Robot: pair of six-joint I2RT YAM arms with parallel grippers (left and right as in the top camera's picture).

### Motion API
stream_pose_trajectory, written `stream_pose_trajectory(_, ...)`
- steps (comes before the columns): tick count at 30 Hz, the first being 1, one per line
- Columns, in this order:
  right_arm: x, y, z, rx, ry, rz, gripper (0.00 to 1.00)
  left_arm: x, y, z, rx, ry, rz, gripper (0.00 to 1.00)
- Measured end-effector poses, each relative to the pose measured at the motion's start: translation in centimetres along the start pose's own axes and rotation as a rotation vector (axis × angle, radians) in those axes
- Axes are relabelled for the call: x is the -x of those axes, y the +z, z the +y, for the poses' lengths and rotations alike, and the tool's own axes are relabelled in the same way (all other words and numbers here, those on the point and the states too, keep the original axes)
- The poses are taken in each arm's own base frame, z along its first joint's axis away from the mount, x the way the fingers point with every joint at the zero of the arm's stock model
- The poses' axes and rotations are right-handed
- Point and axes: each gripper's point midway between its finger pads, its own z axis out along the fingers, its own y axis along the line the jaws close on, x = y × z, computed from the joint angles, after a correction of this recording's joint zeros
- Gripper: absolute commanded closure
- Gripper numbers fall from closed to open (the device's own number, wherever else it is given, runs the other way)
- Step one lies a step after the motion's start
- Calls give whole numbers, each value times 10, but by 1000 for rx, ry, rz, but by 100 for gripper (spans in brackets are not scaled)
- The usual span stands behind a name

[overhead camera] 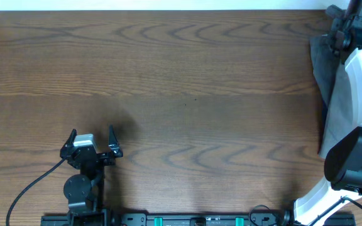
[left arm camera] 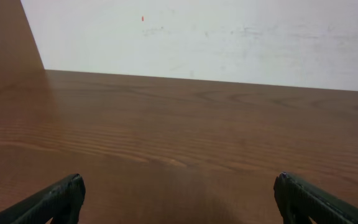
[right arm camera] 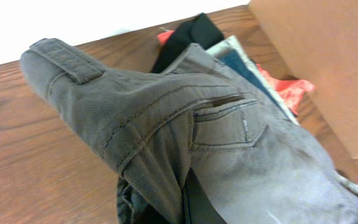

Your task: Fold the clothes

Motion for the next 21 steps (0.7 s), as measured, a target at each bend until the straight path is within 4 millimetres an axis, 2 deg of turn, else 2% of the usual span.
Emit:
stream_pose_trajectory(4, 0, -2, 10, 23, -9, -3, 99, 0, 0, 0, 0, 0, 0, 2)
stream_pose_trajectory(10, -2, 4, 10, 8, -9, 0, 99, 0, 0, 0, 0, 0, 0, 2)
stream_pose_trajectory(15, -23, 40, 16, -13, -25, 53, 99, 0, 0, 0, 0, 0, 0, 2)
stream_pose_trajectory(21, -67, 93, 22, -61, -63, 156, 99, 0, 0, 0, 0, 0, 0, 2)
